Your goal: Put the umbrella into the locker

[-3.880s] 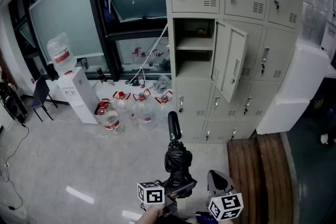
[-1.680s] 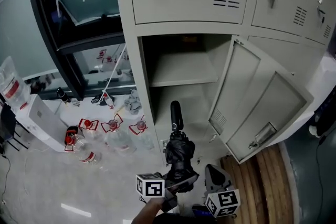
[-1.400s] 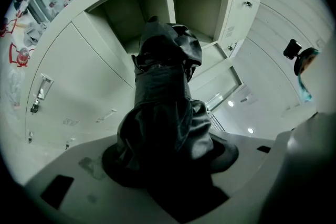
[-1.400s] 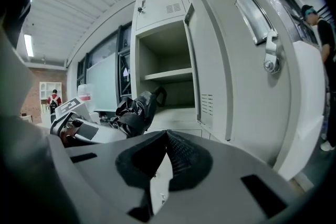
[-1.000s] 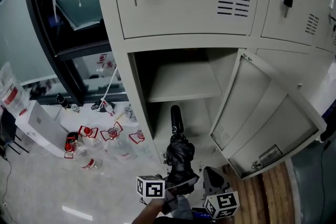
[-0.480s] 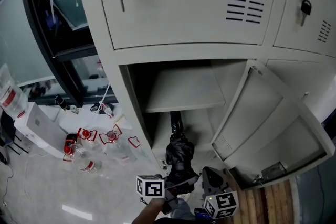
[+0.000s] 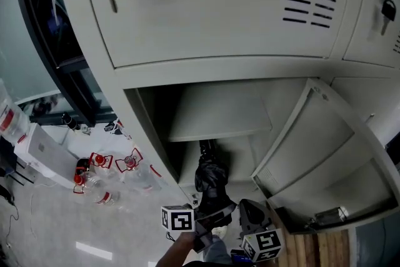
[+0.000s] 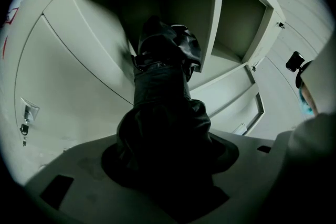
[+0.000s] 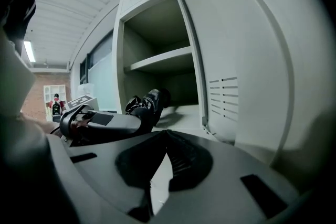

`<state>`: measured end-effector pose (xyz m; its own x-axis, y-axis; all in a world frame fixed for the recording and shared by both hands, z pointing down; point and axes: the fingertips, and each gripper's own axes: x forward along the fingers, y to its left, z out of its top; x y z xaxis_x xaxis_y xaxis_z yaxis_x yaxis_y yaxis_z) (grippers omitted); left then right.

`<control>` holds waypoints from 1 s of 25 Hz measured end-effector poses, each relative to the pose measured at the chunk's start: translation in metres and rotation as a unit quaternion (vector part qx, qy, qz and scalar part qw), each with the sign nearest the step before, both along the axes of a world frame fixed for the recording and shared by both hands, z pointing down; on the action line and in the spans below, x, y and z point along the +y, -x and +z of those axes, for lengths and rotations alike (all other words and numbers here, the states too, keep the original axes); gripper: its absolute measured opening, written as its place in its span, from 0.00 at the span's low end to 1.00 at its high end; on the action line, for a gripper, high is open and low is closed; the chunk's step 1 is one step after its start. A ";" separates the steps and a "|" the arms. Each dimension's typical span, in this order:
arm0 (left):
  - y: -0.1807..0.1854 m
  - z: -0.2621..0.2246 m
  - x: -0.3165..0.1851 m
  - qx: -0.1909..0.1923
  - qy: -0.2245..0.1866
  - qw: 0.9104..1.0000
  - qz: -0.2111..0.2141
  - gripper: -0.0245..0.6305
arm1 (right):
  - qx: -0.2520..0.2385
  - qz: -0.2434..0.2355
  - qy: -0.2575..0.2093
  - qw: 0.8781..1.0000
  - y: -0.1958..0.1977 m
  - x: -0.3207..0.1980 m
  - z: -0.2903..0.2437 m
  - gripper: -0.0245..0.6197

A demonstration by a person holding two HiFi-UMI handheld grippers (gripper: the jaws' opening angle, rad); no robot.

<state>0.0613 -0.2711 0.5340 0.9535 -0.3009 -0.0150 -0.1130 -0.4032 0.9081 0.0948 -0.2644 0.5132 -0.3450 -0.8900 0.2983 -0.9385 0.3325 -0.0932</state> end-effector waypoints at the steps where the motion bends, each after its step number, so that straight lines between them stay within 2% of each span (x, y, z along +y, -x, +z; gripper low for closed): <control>1: 0.000 0.001 -0.003 0.001 0.003 1.000 -0.001 0.45 | 0.000 0.001 0.002 1.000 0.000 -0.001 0.001 0.04; 11: -0.002 0.002 -0.032 0.024 0.032 0.999 -0.009 0.45 | 0.005 0.003 0.000 1.000 -0.002 -0.014 -0.002 0.04; 16: -0.004 -0.006 -0.041 0.077 0.077 0.994 -0.014 0.45 | 0.002 0.003 0.000 1.000 -0.003 -0.019 0.000 0.04; 20: -0.005 -0.010 -0.049 0.095 0.074 0.993 -0.013 0.45 | 0.001 0.004 0.002 1.000 -0.004 -0.021 0.001 0.04; 25: -0.009 -0.013 -0.056 0.121 0.097 0.988 -0.019 0.45 | -0.001 0.003 0.008 1.000 -0.003 -0.018 0.005 0.04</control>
<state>0.0699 -0.3268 0.5209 0.9175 -0.3551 -0.1794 0.1048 -0.2193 0.9700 0.0979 -0.2820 0.5177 -0.3396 -0.8872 0.3123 -0.9405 0.3244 -0.1011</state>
